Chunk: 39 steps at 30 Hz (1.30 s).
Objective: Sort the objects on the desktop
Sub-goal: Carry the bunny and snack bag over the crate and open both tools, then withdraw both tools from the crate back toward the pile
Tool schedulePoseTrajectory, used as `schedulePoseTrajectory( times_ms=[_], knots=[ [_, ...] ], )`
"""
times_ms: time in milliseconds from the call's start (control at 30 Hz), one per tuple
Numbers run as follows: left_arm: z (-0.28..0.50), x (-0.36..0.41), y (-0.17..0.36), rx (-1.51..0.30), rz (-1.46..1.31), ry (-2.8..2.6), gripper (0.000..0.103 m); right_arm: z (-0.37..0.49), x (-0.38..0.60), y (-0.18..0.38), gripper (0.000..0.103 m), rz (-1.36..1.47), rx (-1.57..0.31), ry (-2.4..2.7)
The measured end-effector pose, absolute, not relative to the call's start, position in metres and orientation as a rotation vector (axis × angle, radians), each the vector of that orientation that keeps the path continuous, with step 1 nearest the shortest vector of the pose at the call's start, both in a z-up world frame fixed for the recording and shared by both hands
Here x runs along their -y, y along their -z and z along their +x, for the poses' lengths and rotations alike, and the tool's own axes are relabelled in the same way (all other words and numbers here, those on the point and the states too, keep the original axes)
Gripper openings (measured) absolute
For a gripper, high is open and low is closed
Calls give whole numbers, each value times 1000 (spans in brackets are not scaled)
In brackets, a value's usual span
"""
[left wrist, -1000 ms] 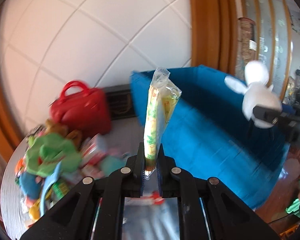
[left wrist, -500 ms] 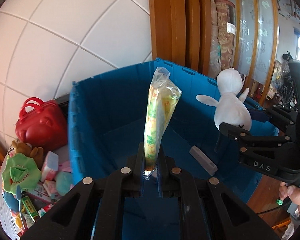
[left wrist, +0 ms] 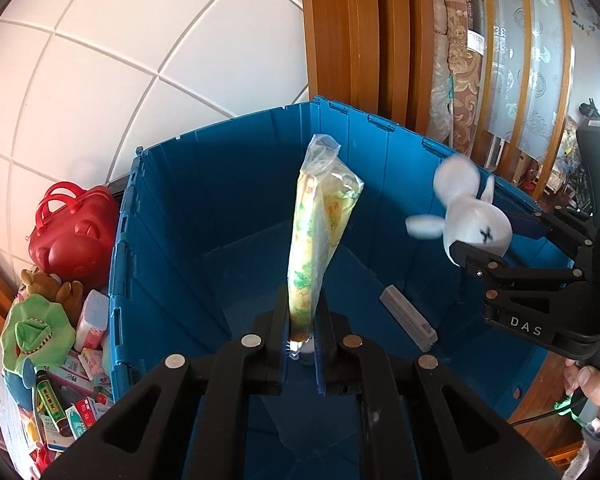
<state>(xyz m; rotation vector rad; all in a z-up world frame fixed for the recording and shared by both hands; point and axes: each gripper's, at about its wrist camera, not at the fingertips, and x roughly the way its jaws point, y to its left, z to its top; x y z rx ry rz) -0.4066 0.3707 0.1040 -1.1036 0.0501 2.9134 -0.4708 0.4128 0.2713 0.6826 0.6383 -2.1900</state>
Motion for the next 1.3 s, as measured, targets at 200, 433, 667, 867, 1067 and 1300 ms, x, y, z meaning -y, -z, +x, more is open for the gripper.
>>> schedulePoseTrajectory(
  times_ms=[200,433,667,867,1067,1300],
  knots=[
    [-410,-372,-101,-47,-1136,-2923,14,-480,-415,-269,62,683,-644,2192],
    [-405,-373,-104,-53,-1090,-2978,72,-481,-419,-272,86,656,-646,2201],
    [-400,-373,-108,-44,-1060,-2986,77,-479,-428,-277,101,648,-605,2206],
    [-391,-370,-109,-16,-1040,-2997,77,-474,-436,-283,103,656,-546,2192],
    [-364,-348,-117,55,-940,-3057,77,-453,-437,-293,103,617,-483,2159],
    [-324,-289,-120,157,-866,-3212,77,-408,-417,-311,103,539,-383,2067]
  ],
)
